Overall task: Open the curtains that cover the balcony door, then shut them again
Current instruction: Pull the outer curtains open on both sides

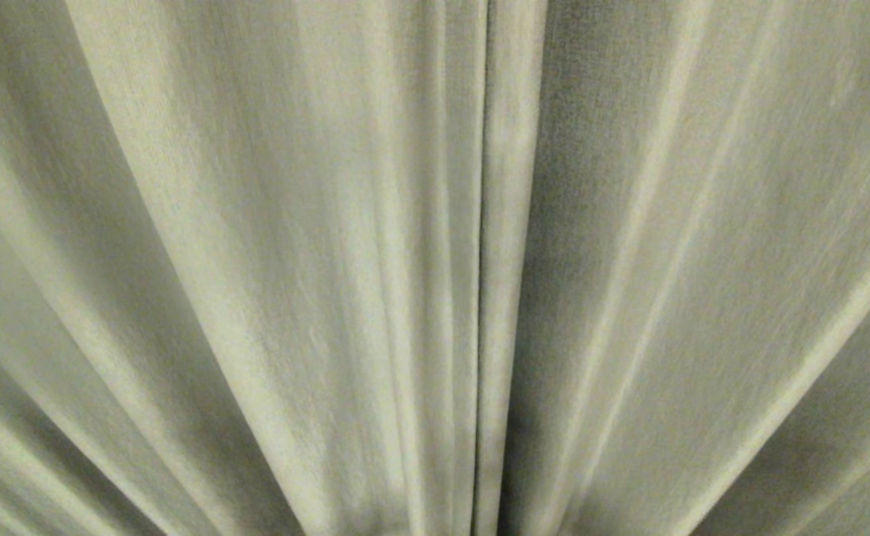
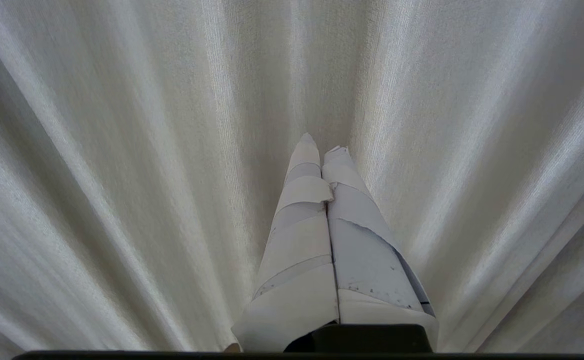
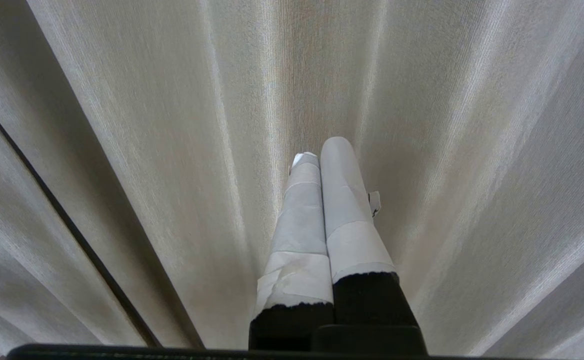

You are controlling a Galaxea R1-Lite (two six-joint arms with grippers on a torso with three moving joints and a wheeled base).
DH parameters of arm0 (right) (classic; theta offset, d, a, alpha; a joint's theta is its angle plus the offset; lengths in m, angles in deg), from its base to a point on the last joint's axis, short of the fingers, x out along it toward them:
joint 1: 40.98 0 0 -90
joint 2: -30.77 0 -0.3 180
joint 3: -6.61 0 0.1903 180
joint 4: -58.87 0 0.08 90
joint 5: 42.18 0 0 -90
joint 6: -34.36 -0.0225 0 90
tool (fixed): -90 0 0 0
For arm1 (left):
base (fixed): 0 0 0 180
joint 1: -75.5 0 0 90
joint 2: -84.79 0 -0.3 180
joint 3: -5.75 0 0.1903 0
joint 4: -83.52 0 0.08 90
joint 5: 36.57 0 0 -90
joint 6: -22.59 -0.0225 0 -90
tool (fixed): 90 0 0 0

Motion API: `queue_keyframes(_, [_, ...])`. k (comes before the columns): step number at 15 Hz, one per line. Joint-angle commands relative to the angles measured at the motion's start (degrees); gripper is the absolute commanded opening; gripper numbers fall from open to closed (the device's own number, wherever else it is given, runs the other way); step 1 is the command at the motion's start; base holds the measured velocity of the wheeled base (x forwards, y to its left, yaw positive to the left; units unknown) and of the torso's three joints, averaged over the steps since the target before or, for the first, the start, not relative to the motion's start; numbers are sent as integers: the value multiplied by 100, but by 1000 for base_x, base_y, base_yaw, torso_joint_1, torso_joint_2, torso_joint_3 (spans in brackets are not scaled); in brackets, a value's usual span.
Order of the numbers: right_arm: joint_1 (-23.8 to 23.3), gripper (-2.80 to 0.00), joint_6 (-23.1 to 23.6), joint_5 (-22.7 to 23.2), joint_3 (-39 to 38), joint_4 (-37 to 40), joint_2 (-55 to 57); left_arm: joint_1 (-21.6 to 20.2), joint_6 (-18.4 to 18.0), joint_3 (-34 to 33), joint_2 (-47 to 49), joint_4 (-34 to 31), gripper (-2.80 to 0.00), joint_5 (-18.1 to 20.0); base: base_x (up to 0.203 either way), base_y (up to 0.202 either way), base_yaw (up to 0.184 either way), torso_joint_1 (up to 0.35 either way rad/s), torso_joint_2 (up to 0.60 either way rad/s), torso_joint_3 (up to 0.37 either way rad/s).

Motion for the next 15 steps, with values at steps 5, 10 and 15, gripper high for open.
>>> queue_keyframes(5, [0, -280, 9, 1, -1, -1, -2, 0, 1, 0, 0, 2, -280, -1, 0, 0, 0, 0, 0, 0])
queue_keyframes(10, [0, -280, 19, 1, -1, -1, -2, 0, 1, 0, 0, 2, -280, -1, 0, 0, 0, 0, 0, 0])
queue_keyframes(15, [0, -280, 19, 1, -1, -1, -2, 0, 1, 0, 0, 2, -280, -9, 0, 0, 0, 0, 0, 0])
